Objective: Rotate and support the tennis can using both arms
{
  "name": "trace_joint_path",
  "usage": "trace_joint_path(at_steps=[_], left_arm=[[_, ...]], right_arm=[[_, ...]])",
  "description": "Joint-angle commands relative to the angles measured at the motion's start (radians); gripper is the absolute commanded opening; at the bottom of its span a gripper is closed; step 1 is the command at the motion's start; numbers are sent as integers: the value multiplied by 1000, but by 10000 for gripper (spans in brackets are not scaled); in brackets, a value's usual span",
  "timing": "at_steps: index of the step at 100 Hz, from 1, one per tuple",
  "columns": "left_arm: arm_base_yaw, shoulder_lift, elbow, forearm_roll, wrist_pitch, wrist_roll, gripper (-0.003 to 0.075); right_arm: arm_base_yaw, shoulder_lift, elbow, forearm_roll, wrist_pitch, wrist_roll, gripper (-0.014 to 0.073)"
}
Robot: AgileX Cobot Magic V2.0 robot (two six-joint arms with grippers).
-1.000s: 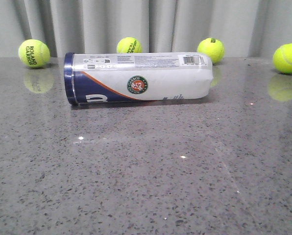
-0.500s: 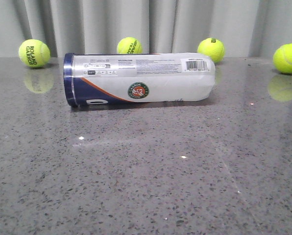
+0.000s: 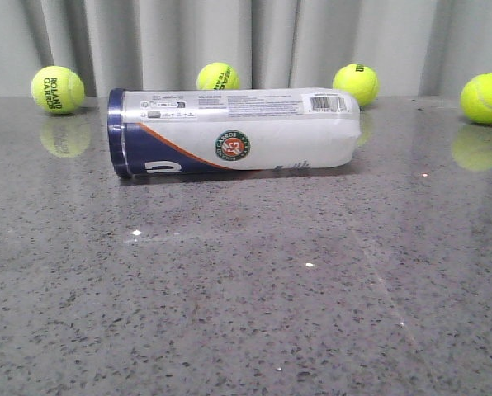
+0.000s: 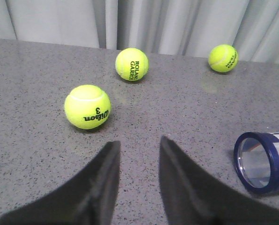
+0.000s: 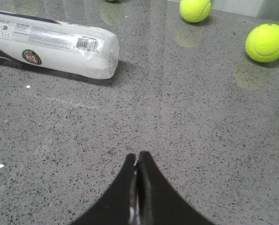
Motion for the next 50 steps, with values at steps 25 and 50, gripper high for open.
trace_joint_path(at_steps=[25,50], left_arm=[[-6,194,-127,-140,-66,3,494],[-6,337,-212,-254,46,4,494]], right_arm=[[-4,8,-24,-17,-79,0,-67],[-4,8,-24,-17,-79,0,-67]])
